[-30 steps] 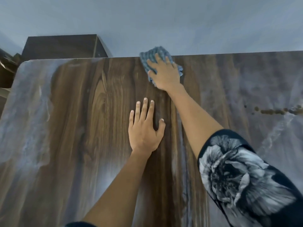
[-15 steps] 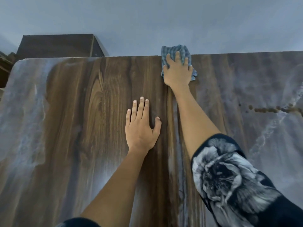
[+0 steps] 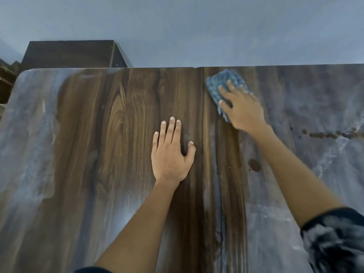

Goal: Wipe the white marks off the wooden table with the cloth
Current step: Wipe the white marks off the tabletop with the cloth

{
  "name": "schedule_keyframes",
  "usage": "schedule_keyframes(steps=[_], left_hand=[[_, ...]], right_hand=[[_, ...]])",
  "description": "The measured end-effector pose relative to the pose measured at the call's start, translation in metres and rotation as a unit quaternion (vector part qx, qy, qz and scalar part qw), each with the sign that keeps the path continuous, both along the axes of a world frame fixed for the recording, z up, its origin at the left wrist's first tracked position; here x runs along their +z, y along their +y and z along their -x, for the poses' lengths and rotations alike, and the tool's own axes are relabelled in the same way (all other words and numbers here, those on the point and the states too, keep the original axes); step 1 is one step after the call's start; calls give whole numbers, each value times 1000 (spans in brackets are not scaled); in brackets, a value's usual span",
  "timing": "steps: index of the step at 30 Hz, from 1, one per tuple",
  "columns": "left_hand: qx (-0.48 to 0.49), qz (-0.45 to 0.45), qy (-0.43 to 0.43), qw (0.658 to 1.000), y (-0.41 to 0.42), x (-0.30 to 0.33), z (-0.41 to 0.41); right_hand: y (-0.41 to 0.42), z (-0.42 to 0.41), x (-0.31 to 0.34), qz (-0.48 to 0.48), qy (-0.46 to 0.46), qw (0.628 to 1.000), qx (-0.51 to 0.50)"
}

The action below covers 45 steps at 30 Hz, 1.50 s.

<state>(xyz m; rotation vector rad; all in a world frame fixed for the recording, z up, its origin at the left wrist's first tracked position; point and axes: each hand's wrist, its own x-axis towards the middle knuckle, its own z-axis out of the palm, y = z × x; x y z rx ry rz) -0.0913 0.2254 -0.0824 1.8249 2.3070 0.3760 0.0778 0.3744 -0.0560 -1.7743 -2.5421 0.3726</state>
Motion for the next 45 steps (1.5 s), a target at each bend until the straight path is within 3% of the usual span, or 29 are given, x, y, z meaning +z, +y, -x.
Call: schedule_keyframes(steps=[3, 6, 12, 17, 20, 25, 29, 32, 38, 41, 45], left_hand=[[2, -2, -1, 1000, 0, 1, 0], [3, -1, -4, 1000, 0, 2, -1], [-3, 2, -9, 1000, 0, 2, 0], [4, -11, -16, 1000, -1, 3, -1], [-1, -22, -24, 999, -1, 3, -1], [8, -31, -43, 999, 0, 1, 0], [9, -31, -40, 999, -1, 2, 0], [5, -30, -40, 999, -1, 2, -1], [6, -28, -39, 999, -1, 1, -1], [8, -32, -38, 999, -1, 0, 0], [8, -35, -45, 998, -1, 0, -1]], right_hand=[[35, 13, 7, 26, -7, 996, -83], [50, 59, 9, 33, -6, 994, -105], [27, 150, 9, 39, 3, 997, 70], [-9, 125, 4, 70, 78, 979, 177], [-29, 79, 3, 58, 125, 981, 136], [-32, 3, 0, 16, 108, 994, -2], [-3, 0, 2, 13, 73, 990, -116], [1, 24, 2, 6, 38, 995, -94], [-77, 34, -1, 22, 80, 996, 34], [-118, 12, 0, 21, 68, 997, 3], [-113, -18, 3, 23, 54, 991, -120]])
